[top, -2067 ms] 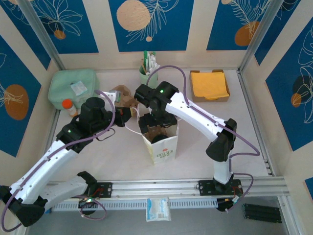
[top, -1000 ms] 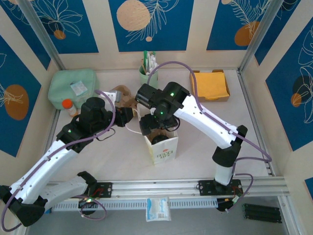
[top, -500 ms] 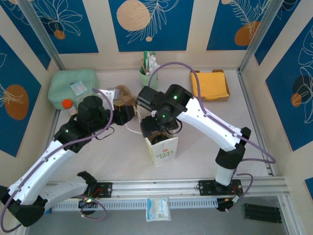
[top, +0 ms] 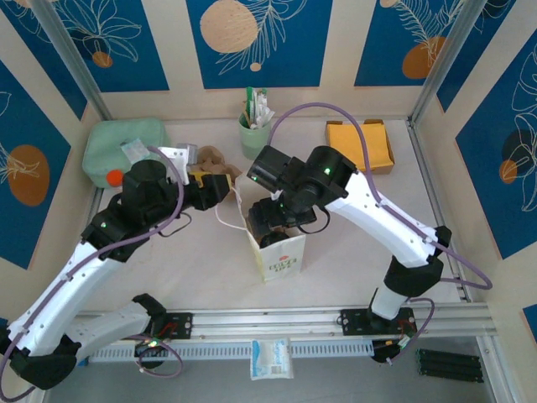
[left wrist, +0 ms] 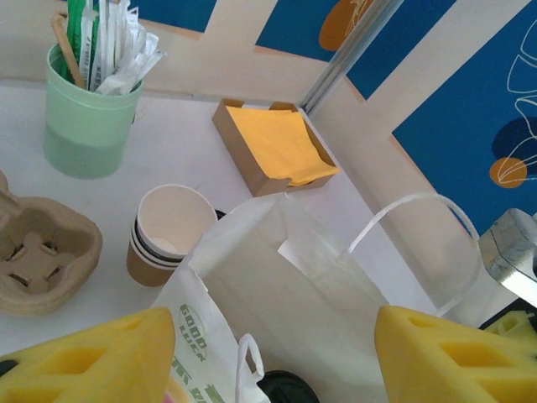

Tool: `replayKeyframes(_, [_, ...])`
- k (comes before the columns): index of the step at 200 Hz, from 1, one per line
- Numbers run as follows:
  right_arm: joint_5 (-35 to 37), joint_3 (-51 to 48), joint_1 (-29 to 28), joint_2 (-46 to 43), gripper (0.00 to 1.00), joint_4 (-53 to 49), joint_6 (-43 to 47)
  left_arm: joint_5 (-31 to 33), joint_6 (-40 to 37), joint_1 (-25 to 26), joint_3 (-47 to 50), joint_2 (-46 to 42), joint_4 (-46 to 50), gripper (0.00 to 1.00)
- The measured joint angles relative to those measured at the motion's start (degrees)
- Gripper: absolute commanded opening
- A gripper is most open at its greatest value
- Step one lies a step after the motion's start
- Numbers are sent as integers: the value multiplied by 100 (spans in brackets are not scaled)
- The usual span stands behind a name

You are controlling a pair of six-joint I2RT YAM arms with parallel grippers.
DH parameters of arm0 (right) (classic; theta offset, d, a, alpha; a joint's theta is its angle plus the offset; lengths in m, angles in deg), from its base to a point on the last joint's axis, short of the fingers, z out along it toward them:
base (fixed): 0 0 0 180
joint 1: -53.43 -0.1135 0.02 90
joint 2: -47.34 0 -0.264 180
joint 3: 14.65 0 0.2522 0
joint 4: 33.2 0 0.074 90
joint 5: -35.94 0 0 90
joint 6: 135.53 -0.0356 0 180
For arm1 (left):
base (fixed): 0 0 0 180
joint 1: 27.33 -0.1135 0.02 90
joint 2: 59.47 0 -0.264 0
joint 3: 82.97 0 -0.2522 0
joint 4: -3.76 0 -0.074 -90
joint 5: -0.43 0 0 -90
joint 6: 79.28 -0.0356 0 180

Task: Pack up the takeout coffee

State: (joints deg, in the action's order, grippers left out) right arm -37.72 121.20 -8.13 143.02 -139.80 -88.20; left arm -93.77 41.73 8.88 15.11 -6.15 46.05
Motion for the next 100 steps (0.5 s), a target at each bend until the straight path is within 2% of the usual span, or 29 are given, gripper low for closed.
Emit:
replayKeyframes(21, [-2, 4, 0, -90, 80, 9, 2, 46, -57, 0, -160, 11, 70, 73])
replayKeyframes(58, [-26, 44, 7, -153, 80, 146, 24, 170, -166, 0, -442, 116, 212, 89])
replayKeyframes(69, [-57, 46, 22, -195, 80, 223, 46, 205, -232, 0, -501, 140, 258, 100])
replayKeyframes(100, [-219, 46, 160, -407, 80, 476, 125, 334, -264, 0, -688, 232, 400, 99])
